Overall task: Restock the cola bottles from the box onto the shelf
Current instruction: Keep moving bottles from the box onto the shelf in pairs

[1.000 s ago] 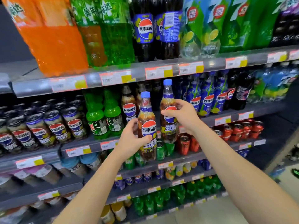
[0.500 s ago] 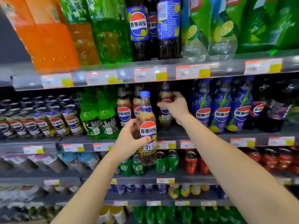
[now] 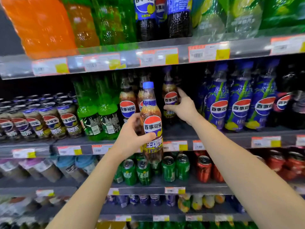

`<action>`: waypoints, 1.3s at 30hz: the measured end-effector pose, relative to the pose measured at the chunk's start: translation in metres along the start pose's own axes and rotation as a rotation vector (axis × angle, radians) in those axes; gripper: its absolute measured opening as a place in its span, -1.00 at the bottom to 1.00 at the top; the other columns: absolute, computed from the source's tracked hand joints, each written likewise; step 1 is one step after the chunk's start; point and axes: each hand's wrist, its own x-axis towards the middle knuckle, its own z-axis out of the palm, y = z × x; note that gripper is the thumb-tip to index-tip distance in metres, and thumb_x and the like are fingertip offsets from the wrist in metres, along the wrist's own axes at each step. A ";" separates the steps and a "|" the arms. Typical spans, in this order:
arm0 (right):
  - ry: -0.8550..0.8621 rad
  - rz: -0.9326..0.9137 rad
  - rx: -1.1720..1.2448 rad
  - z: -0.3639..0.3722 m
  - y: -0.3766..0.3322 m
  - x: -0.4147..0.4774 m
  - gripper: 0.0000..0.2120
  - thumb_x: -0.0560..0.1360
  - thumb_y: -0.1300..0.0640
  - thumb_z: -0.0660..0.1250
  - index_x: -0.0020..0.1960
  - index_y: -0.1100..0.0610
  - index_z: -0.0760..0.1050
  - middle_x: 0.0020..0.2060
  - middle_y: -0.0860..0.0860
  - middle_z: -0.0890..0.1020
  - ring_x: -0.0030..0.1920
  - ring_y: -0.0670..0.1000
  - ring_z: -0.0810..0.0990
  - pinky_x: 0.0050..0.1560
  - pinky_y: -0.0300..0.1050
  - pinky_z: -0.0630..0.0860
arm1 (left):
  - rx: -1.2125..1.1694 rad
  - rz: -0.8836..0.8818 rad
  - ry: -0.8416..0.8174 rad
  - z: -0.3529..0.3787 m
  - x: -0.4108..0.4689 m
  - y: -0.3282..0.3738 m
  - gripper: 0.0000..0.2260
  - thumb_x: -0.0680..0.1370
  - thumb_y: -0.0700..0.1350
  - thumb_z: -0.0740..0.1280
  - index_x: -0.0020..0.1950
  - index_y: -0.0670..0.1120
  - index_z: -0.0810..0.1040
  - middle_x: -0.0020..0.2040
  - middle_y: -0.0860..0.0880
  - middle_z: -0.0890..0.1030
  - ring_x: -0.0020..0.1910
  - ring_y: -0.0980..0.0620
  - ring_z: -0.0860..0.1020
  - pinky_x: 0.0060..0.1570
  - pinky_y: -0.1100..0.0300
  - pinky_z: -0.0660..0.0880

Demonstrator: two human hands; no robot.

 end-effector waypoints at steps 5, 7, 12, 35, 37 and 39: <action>0.087 0.018 -0.039 0.014 -0.002 0.019 -0.10 0.32 0.06 0.65 0.55 0.06 0.30 0.30 0.08 0.60 0.31 0.10 0.54 0.34 -0.10 0.43 | -0.056 0.044 -0.017 0.001 0.002 -0.009 -0.48 0.37 -0.14 0.55 0.28 0.05 0.48 0.08 0.22 0.70 0.08 0.21 0.67 -0.01 0.34 0.58; 0.067 0.046 -0.060 0.017 -0.002 0.031 -0.12 0.32 0.06 0.64 0.54 0.03 0.30 0.29 0.07 0.61 0.31 0.10 0.55 0.29 -0.15 0.43 | -0.066 0.061 -0.029 -0.001 0.005 -0.012 -0.44 0.34 -0.07 0.57 0.29 0.04 0.48 0.10 0.19 0.70 0.11 0.19 0.66 0.01 0.33 0.58; 0.029 0.059 -0.067 0.024 0.011 0.040 -0.04 0.29 0.21 0.63 0.56 -0.07 0.24 0.29 0.05 0.60 0.29 0.11 0.56 0.33 0.03 0.49 | -0.098 0.084 -0.044 -0.005 0.013 -0.020 -0.39 0.29 -0.01 0.58 0.31 0.03 0.49 0.12 0.12 0.71 0.12 0.10 0.68 0.03 0.24 0.61; 0.056 0.091 0.030 0.046 0.029 0.084 -0.12 0.46 0.25 0.51 0.62 -0.03 0.12 0.41 0.08 0.50 0.41 0.09 0.46 0.23 -0.27 0.32 | -0.128 0.109 -0.089 -0.008 0.010 -0.027 -0.38 0.28 -0.02 0.57 0.31 0.00 0.49 0.14 0.05 0.71 0.12 0.04 0.69 0.06 0.19 0.62; 0.058 0.100 0.022 0.047 0.031 0.086 -0.12 0.48 0.24 0.49 0.63 -0.03 0.09 0.43 0.09 0.48 0.42 0.10 0.45 0.22 -0.26 0.31 | -0.131 0.110 -0.089 -0.008 0.009 -0.027 -0.37 0.29 -0.03 0.58 0.32 -0.01 0.49 0.15 0.02 0.71 0.13 0.00 0.69 0.09 0.14 0.63; 0.057 0.098 -0.006 0.048 0.033 0.089 -0.12 0.48 0.21 0.50 0.64 -0.04 0.08 0.43 0.09 0.48 0.41 0.11 0.45 0.24 -0.23 0.33 | -0.133 0.106 -0.088 -0.008 0.008 -0.027 -0.37 0.28 -0.03 0.58 0.33 -0.02 0.49 0.16 0.01 0.71 0.14 -0.01 0.69 0.11 0.12 0.63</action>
